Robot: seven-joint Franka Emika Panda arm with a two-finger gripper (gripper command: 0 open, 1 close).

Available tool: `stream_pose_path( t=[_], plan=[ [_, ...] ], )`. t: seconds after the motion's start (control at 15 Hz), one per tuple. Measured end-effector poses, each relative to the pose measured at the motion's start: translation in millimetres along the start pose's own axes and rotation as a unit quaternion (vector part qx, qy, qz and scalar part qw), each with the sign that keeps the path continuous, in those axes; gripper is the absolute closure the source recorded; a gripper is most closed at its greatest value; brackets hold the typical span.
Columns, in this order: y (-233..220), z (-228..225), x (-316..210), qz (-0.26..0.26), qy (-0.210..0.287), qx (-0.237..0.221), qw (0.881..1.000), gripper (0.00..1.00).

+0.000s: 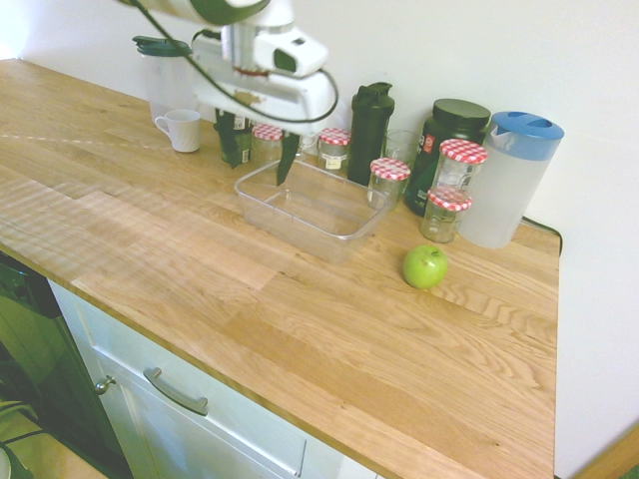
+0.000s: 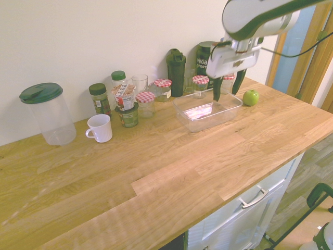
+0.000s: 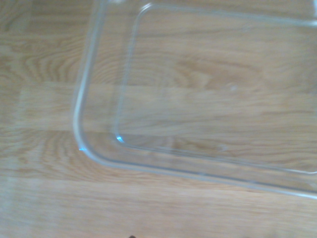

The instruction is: Put the apple into the container

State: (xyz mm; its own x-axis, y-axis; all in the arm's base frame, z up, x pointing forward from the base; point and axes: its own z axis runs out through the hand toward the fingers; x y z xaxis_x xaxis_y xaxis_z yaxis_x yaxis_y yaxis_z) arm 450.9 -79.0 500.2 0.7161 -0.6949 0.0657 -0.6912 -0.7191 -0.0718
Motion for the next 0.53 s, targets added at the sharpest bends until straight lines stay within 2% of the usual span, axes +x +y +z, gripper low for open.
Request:
stream_pose_path(
  t=[0.13,0.27,0.53],
  plan=[
    [39,-11,43,-0.05,-0.004,-0.021,0.999,0.0],
    [75,4,86,-0.08,0.006,-0.029,0.996,0.0],
    [118,41,151,-0.074,0.018,-0.04,0.996,0.0]
  ],
)
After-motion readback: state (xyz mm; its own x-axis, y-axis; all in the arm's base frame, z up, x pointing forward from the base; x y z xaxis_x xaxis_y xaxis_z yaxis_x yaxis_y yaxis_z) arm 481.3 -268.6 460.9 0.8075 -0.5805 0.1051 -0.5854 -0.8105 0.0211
